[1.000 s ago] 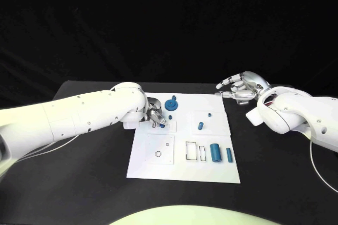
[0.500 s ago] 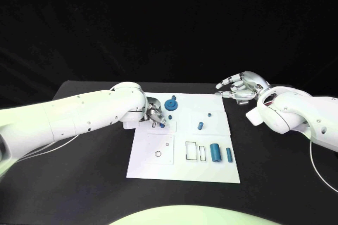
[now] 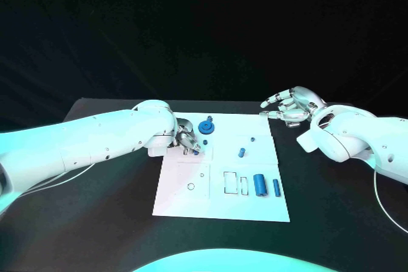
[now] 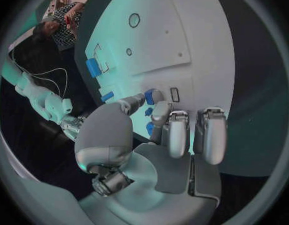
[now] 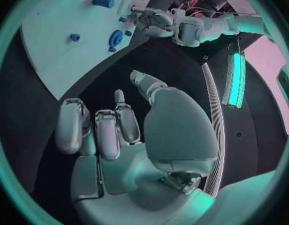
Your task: Assemble the parts on the task board
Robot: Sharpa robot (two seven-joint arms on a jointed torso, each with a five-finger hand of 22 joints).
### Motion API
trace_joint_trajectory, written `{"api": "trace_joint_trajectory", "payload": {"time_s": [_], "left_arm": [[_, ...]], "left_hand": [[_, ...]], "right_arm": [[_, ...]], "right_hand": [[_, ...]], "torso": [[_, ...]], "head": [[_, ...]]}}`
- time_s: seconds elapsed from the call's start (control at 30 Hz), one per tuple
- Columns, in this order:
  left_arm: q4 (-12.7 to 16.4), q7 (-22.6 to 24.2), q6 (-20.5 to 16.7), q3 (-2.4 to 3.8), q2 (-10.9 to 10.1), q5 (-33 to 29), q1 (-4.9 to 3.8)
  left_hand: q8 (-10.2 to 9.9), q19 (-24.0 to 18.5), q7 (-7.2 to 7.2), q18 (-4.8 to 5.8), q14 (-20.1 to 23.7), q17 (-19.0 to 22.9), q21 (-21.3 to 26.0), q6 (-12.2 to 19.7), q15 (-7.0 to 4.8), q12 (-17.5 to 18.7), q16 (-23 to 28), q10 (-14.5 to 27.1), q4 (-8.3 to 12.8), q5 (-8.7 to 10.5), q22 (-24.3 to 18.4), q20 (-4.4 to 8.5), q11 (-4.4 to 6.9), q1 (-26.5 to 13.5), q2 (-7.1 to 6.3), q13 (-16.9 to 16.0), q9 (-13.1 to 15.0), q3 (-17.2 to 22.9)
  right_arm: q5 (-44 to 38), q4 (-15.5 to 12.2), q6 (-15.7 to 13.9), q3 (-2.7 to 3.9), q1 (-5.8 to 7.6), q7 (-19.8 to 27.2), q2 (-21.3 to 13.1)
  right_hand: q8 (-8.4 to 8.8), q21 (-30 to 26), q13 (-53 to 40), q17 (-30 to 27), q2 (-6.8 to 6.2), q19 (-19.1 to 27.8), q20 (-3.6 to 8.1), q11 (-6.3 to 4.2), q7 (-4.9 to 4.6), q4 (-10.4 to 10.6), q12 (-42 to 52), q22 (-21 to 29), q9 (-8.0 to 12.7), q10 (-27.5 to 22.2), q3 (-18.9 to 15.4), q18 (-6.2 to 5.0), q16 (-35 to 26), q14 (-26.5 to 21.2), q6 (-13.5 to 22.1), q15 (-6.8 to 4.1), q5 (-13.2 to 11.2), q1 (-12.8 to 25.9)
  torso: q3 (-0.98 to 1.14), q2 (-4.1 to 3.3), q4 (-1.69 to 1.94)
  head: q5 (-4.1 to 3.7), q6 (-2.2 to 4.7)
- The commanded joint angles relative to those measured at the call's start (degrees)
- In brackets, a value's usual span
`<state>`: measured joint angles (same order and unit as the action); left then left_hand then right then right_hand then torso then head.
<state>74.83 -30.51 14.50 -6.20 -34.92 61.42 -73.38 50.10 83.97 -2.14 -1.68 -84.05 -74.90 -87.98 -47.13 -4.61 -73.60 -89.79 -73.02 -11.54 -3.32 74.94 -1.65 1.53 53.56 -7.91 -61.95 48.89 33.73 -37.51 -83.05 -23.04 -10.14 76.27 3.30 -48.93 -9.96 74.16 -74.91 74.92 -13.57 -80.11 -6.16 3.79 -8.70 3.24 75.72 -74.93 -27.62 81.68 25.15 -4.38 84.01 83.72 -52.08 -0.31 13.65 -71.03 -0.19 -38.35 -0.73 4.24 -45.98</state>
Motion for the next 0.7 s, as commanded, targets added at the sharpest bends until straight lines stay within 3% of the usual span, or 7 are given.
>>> {"api": "trace_joint_trajectory", "payload": {"time_s": [0.03,0.33,0.5,0.7], "left_arm": [[-0.2,0.1,0.3,-0.05,0.0,-0.1,0.09],[-0.4,0.1,-0.2,-0.03,-0.3,0.0,0.10],[-0.3,0.2,-0.9,0.04,-0.5,-0.5,0.11],[0.7,0.5,-1.9,0.92,-1.4,-3.8,0.11]], "left_hand": [[-0.3,4.3,-0.17,0.72,-5.9,-15.1,0.0,-0.3,-0.28,-0.4,-0.2,-0.5,-0.1,0.22,10.4,0.29,0.02,-0.4,0.00,-0.1,0.1,-0.7],[-0.4,4.3,-0.16,0.72,-5.9,-15.1,0.0,-0.4,-0.29,-0.4,-0.2,-0.6,-1.0,0.22,10.4,0.31,0.03,-0.4,0.14,-0.2,0.2,-2.0],[-0.5,4.3,-0.04,0.70,-5.9,-15.1,0.1,-0.5,-0.36,-0.5,-0.2,-0.7,-2.9,0.25,10.3,0.37,0.12,-0.7,-0.37,-0.4,0.4,-5.0],[-0.7,4.3,0.06,0.71,-5.9,-15.1,0.1,-0.4,-0.46,-0.3,-0.2,-0.5,-4.9,0.25,10.4,0.50,0.21,-0.5,-1.08,-0.1,0.7,-8.5]], "right_arm": [[-0.4,-0.1,0.8,0.02,-0.01,0.5,0.0],[-0.4,-0.1,0.9,0.02,-0.01,0.5,-0.1],[-0.4,-0.1,0.9,0.02,-0.01,0.6,-0.1],[-0.4,0.0,0.9,0.02,-0.01,0.6,-0.1]], "right_hand": [[-0.24,-0.4,-1.2,9.7,0.46,0.6,0.09,0.01,-0.05,0.2,-0.4,-5.3,0.1,-0.5,-0.3,0.18,-0.4,3.5,0.4,0.22,0.1,0.0],[-0.24,-0.5,-1.1,9.7,0.46,0.6,0.09,0.01,-0.05,0.3,-0.6,-5.3,0.1,-0.6,-0.4,0.16,-0.5,3.5,0.4,0.22,0.0,0.0],[-0.25,-0.5,-1.0,9.6,0.46,0.7,0.09,0.01,-0.05,0.3,-0.6,-5.3,0.1,-0.6,-0.4,0.15,-0.5,3.4,0.4,0.22,0.0,0.1],[-0.25,-0.5,-1.0,9.6,0.46,0.7,0.09,0.01,-0.05,0.3,-0.6,-5.3,0.1,-0.6,-0.4,0.15,-0.5,3.4,0.4,0.22,0.0,0.1]], "torso": [[-0.01,-0.02,-0.03],[-0.03,-0.04,-0.01],[-0.05,-0.09,0.00],[-0.05,-0.01,-0.01]], "head": [[0.00,0.05],[-0.07,0.15],[-0.08,0.23],[-0.10,0.38]]}}
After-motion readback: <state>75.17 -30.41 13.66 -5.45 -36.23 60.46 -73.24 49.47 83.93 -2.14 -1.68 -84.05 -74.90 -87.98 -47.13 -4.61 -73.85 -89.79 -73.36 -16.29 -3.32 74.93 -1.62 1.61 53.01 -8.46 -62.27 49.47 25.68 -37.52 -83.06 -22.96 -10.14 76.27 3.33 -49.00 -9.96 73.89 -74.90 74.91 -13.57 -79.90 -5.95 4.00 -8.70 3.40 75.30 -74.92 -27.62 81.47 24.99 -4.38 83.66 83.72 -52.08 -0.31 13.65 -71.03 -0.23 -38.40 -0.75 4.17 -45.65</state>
